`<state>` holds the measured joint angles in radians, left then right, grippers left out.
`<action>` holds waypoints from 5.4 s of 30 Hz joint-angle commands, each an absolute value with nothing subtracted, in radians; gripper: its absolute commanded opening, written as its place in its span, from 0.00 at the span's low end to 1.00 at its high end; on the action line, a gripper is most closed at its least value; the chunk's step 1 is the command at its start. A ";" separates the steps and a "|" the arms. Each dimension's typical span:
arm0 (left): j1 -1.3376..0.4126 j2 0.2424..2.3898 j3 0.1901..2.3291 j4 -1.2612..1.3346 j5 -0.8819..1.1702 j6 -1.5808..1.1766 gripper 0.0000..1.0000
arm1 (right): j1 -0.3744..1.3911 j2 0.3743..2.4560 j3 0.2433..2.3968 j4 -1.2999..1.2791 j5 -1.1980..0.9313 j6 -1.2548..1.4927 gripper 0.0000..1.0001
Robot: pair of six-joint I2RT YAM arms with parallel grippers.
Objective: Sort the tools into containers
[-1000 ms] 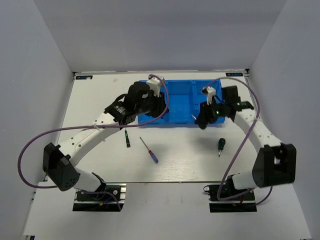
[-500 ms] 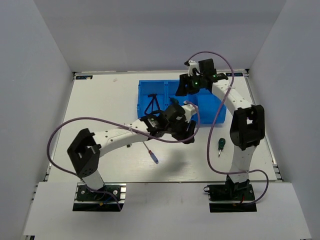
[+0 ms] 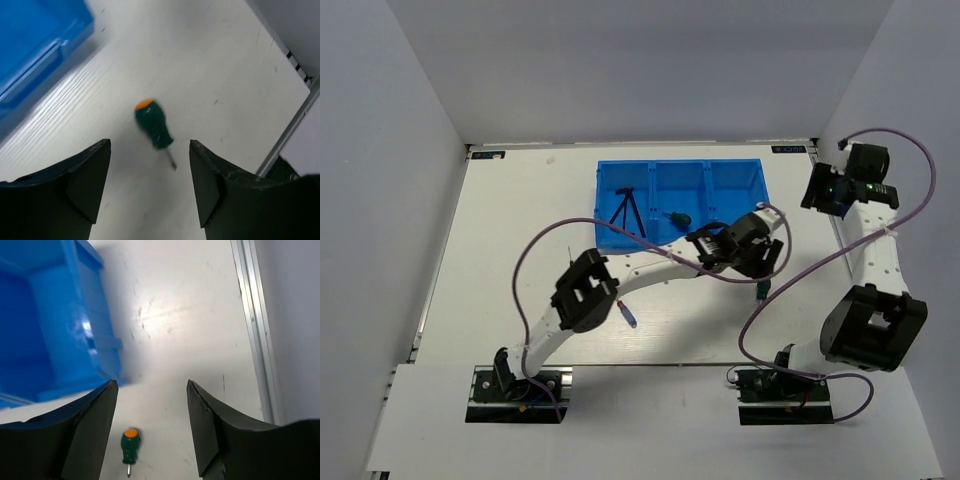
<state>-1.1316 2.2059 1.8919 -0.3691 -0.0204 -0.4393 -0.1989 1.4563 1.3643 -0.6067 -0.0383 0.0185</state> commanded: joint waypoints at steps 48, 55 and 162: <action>-1.192 1.987 1.818 -0.515 -0.438 -0.430 0.05 | -0.485 1.197 0.899 -0.614 -0.466 0.020 0.51; -1.051 1.996 1.887 -0.607 -0.566 -0.456 0.05 | -0.463 1.227 0.897 -0.788 -0.713 -0.265 0.49; -0.522 1.523 0.801 -0.468 -0.367 -0.620 0.62 | 0.189 1.631 1.487 -0.620 -0.022 -0.068 0.74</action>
<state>-0.5266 1.5082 0.7784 -0.4976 -0.3939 -0.6346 0.2249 1.7496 1.4952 -0.6090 0.0872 -0.1184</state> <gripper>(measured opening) 0.635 0.742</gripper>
